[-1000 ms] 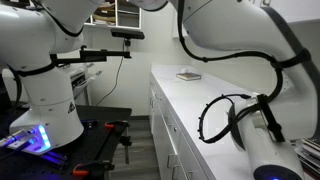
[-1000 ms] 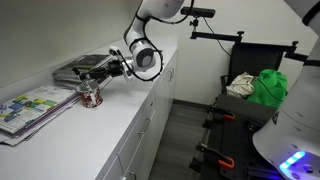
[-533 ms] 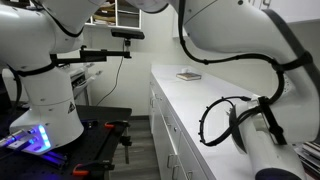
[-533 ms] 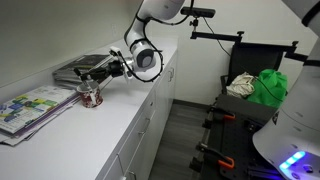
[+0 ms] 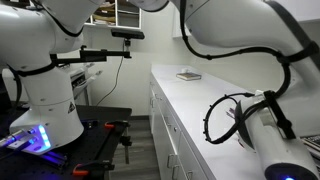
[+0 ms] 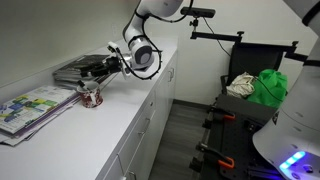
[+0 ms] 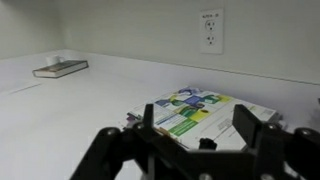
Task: Pick up the marker and place it in the cup
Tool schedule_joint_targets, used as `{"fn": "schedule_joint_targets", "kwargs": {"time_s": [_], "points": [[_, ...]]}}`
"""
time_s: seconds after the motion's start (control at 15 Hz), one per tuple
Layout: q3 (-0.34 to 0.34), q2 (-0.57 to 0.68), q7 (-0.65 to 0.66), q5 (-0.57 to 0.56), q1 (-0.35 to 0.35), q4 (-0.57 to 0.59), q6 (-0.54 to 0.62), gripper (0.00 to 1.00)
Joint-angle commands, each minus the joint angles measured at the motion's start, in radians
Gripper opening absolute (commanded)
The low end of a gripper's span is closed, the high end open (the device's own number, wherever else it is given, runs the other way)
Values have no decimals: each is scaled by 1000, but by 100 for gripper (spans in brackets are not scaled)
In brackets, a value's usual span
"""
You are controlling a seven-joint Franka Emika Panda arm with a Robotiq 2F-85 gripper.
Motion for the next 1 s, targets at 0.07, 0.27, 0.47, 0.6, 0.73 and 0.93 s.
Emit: {"fn": "schedule_joint_targets", "kwargs": {"time_s": [0.07,0.27,0.47,0.6,0.73,0.93], "points": [[-6,-43,-32,-4,10,-20,-6,100],[-1,-68,-24,-12,12,-26,-24,100],[-4,-104,-25,-22,26,-40,-21,100],[-8,-132,-16,-30,36,-52,-8,100],[-8,-157,-13,-36,39,-66,-11,100],[-16,-195,-27,-45,46,-89,-2,100]]}}
